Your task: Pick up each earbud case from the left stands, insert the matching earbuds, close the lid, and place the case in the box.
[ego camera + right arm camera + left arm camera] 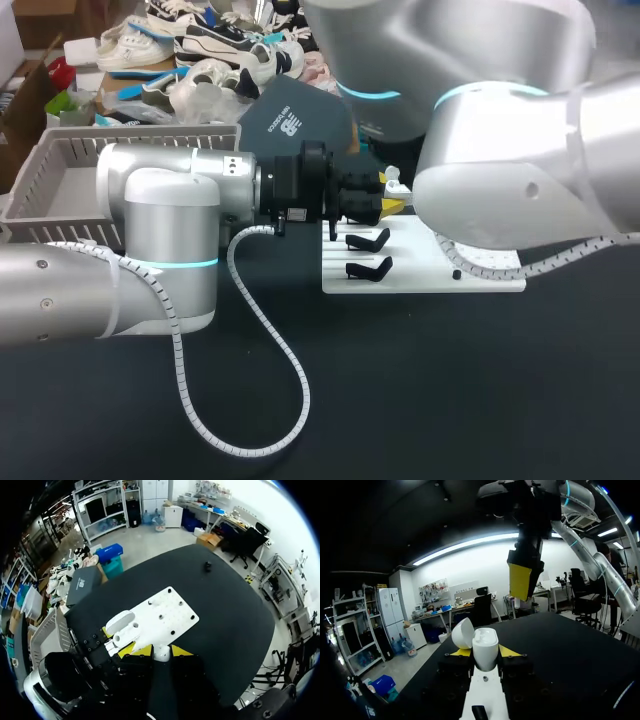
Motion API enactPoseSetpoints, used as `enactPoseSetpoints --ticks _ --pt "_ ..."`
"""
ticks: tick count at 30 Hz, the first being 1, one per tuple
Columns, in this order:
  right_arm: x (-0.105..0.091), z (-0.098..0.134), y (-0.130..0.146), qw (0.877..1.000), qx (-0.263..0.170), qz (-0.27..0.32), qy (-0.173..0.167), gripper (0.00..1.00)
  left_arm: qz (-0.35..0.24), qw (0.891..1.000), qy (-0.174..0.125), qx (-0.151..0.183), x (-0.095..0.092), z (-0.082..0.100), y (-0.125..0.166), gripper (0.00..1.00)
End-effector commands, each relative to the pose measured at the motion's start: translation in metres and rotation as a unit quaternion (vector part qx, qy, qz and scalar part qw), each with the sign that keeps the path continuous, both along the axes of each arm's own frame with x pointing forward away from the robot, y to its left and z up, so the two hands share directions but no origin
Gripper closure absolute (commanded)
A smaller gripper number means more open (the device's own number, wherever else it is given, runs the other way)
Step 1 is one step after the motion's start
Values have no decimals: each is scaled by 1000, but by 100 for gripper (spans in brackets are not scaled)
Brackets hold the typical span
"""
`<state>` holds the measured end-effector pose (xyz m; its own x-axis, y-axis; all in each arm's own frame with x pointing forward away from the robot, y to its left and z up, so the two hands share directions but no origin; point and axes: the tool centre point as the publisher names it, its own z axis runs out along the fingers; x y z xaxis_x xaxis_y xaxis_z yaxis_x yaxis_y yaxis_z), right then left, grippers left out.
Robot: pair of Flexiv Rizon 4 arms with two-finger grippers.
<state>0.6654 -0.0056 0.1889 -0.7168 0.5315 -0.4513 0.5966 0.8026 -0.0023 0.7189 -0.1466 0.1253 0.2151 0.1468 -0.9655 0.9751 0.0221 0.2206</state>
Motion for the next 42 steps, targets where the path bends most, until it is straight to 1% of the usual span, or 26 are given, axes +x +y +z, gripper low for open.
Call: enactPoseSetpoints --ticks 1,6,14,25,32,42 --pt "8 -1 -4 1000 7 -2 -4 100 0 1000 -1 -1 0 -1 0 100" --pt "22 -4 -7 1000 18 -5 -9 100 0 1000 -1 -1 0 -1 0 100" --pt "30 -2 2 1000 17 -5 -16 100 0 1000 -1 -1 0 -1 0 100" --pt "33 0 11 1000 15 -1 -20 100 0 1000 -1 -1 0 -1 0 100" --pt "37 -4 16 1000 21 6 -16 100 0 1000 -1 -1 0 -1 0 100" --pt "36 -7 17 1000 21 4 -11 100 0 1000 -1 -1 0 -1 0 100"
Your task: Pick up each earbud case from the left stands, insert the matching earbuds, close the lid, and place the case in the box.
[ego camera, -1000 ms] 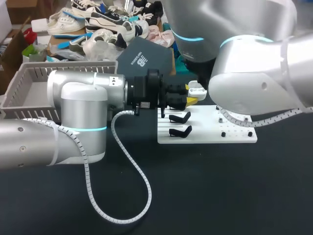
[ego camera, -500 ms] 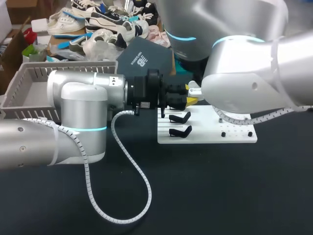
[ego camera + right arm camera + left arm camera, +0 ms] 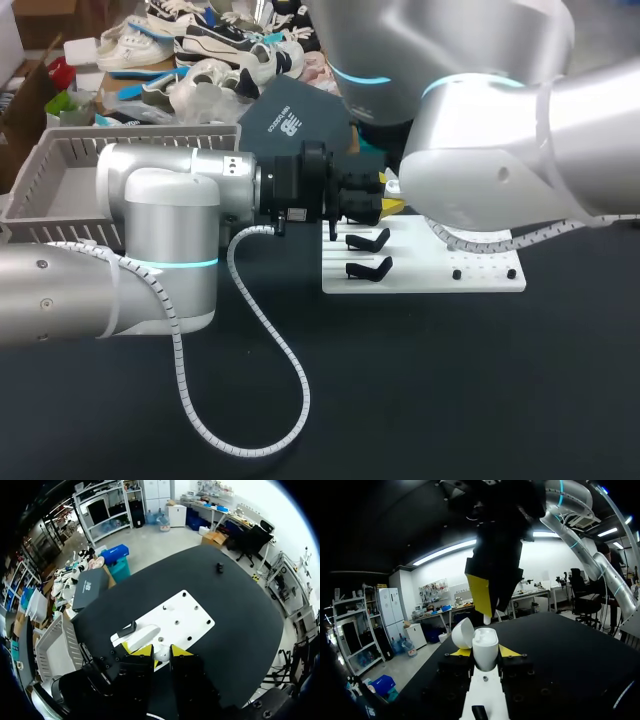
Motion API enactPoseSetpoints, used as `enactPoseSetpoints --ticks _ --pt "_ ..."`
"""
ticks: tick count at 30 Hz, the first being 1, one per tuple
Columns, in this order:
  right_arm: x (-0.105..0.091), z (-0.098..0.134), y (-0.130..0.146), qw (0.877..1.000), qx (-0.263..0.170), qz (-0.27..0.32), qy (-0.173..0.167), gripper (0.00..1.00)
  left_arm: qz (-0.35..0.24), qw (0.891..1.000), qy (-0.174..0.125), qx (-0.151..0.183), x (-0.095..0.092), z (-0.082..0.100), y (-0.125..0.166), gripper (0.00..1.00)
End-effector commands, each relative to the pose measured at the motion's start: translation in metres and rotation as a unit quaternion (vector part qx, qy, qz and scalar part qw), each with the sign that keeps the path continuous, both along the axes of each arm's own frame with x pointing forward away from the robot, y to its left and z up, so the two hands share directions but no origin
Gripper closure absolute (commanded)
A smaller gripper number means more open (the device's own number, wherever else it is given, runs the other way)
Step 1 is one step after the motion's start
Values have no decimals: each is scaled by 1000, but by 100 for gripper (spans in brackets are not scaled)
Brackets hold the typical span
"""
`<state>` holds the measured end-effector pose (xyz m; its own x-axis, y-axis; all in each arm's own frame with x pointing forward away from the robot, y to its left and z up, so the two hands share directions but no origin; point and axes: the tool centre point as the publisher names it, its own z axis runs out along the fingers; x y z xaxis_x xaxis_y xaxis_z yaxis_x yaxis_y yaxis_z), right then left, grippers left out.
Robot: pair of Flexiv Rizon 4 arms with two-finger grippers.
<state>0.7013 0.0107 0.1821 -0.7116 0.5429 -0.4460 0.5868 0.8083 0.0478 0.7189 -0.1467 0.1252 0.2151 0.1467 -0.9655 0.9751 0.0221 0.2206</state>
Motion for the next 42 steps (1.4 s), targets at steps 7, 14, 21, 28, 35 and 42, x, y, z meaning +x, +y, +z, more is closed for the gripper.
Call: enactPoseSetpoints --ticks 7,14,21,28,35,42 --pt "3 -4 -4 1000 1 -5 5 100 0 1000 -1 -1 0 -1 0 100" --pt "5 -5 -6 1000 2 -4 6 100 0 1000 -1 -1 0 -1 0 100" --pt "8 -6 -5 1000 3 -1 8 100 0 1000 -1 -1 0 -1 0 100" --pt "8 -9 -4 1000 6 -1 11 100 0 1000 -1 -1 0 -1 0 100" --pt "9 -12 -3 1000 7 0 13 100 0 1000 -1 -1 0 -1 0 100" --pt "9 -15 -2 1000 10 0 16 100 0 1000 -1 -1 0 -1 0 100"
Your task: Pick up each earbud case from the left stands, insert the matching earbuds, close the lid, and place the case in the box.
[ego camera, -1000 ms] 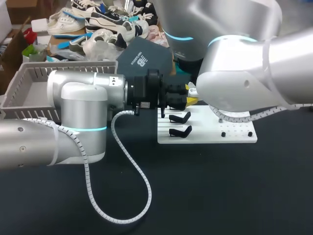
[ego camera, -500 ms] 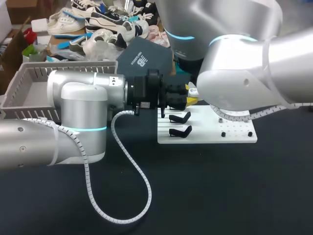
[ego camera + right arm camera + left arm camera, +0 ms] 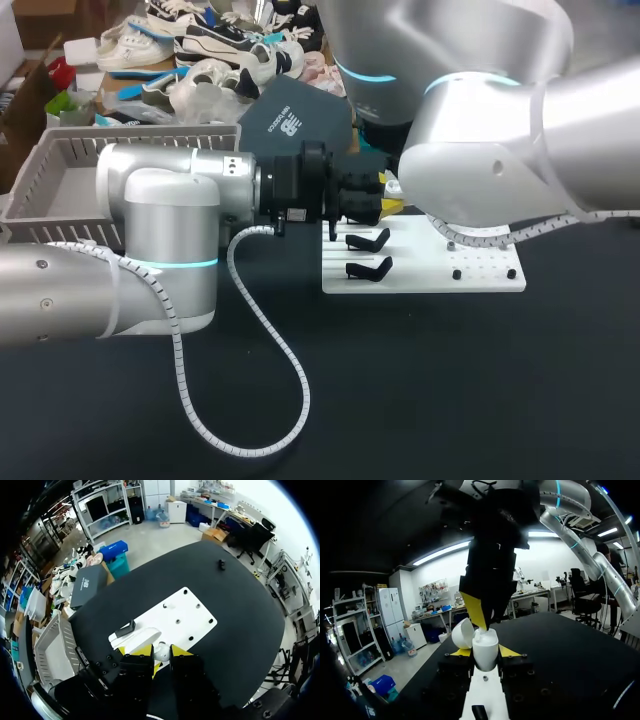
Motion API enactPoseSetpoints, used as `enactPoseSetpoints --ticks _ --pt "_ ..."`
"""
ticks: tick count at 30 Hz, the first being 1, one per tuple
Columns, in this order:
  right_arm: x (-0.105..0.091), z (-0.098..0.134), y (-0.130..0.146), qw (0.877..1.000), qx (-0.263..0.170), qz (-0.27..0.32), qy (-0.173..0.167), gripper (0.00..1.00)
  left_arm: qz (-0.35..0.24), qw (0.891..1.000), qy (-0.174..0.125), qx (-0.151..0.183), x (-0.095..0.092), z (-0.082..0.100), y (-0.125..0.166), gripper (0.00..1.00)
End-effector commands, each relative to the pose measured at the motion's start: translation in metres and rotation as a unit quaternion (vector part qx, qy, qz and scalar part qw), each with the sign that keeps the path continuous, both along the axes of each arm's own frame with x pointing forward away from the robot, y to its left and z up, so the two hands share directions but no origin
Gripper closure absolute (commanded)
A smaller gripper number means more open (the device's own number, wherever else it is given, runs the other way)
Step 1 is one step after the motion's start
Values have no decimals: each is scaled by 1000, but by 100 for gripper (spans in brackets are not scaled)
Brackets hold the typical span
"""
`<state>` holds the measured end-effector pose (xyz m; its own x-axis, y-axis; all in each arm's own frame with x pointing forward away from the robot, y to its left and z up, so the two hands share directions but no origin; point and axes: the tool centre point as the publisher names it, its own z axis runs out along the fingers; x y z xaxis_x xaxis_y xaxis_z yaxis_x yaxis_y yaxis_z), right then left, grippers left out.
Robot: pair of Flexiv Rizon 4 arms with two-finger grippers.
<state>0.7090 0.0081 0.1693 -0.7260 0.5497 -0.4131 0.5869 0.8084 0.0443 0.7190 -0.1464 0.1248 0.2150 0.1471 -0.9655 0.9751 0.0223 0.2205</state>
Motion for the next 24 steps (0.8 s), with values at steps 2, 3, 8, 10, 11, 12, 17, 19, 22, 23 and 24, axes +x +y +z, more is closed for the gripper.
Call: enactPoseSetpoints --ticks 2,3,8,10,11,12,17,19,22,23,24 --pt "1 -4 1 1000 2 0 2 100 0 1000 -1 -1 0 0 0 100" --pt "1 -4 1 1000 3 0 3 100 0 1000 -1 -1 0 0 0 100" --pt "2 -7 0 1000 5 0 5 100 0 1000 -1 -1 0 0 0 100" --pt "2 -8 0 1000 6 1 5 100 0 1000 -1 -1 0 0 0 100" --pt "2 -8 0 1000 8 1 4 100 0 1000 -1 -1 0 0 0 100" --pt "2 -8 0 1000 8 1 3 100 0 1000 -1 -1 0 0 0 100" --pt "1 -9 -1 1000 12 6 0 52 0 1000 -1 -1 0 0 0 100" --pt "1 -9 -1 1000 13 6 -1 42 0 1000 -1 -1 0 0 0 100" --pt "0 -9 -1 1000 15 8 -3 25 0 1000 -1 -1 0 0 0 100" --pt "-1 -8 -1 1000 15 8 -3 24 0 1000 -1 -1 0 0 0 100" --pt "-4 -8 -1 1000 16 8 -4 22 0 1000 -1 -1 0 0 0 100"
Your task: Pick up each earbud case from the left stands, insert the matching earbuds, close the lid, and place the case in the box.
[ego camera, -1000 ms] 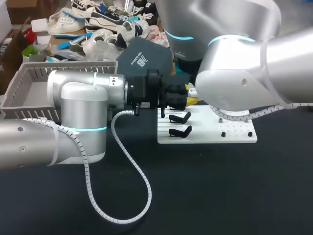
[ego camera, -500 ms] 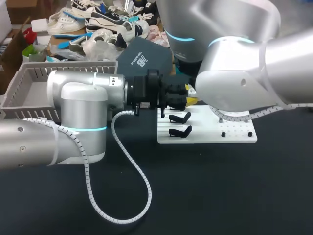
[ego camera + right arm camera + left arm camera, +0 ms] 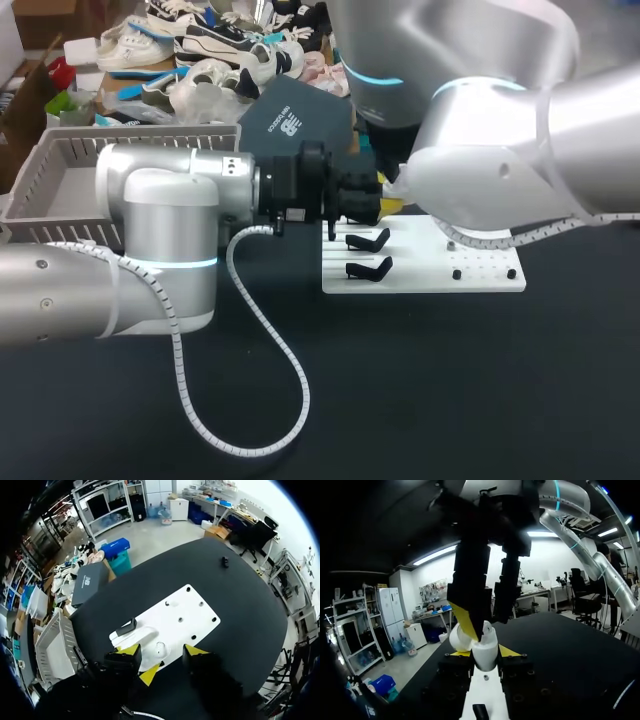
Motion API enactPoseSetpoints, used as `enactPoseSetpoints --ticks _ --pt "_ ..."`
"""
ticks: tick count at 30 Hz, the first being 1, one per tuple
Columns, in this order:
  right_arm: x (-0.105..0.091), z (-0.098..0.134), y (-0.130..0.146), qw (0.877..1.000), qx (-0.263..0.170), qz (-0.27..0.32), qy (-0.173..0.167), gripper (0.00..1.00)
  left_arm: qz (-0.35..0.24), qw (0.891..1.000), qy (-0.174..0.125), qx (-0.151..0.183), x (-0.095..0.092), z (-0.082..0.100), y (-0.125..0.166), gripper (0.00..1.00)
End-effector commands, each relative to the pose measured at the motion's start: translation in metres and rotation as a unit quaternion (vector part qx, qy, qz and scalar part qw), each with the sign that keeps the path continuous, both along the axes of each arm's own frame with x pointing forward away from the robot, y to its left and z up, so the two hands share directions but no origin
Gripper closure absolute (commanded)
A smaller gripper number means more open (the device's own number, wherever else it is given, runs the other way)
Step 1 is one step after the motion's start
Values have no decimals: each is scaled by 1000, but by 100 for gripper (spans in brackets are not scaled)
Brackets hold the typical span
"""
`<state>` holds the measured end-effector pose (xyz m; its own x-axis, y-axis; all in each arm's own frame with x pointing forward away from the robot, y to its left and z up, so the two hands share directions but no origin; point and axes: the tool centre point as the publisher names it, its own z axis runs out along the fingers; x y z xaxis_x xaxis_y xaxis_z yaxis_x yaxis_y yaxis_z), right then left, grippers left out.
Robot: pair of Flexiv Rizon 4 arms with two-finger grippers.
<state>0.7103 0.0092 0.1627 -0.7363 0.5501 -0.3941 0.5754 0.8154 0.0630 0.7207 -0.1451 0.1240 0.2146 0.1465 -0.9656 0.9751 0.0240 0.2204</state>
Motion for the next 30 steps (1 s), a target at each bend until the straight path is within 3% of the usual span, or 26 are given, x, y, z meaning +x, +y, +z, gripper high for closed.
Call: enactPoseSetpoints --ticks 1,8,18,22,28,30 --pt "-6 -1 -2 1000 4 2 -8 22 -1 1000 -1 -1 -2 1 -1 100" --pt "-26 1 -3 1000 6 10 -18 18 -1 1000 -1 -1 -2 1 -1 100" --pt "-49 4 -15 999 5 20 -29 29 -1 1000 -1 -1 -2 1 -1 100" --pt "-57 2 -23 998 -17 43 -33 33 -1 1000 -1 -1 -2 1 -1 100" --pt "-66 -11 -34 993 -39 103 -44 30 -1 1000 -1 -1 -2 1 -1 100" --pt "-70 -17 -37 990 -40 123 -52 35 -1 1000 -1 -1 -2 1 -1 100"
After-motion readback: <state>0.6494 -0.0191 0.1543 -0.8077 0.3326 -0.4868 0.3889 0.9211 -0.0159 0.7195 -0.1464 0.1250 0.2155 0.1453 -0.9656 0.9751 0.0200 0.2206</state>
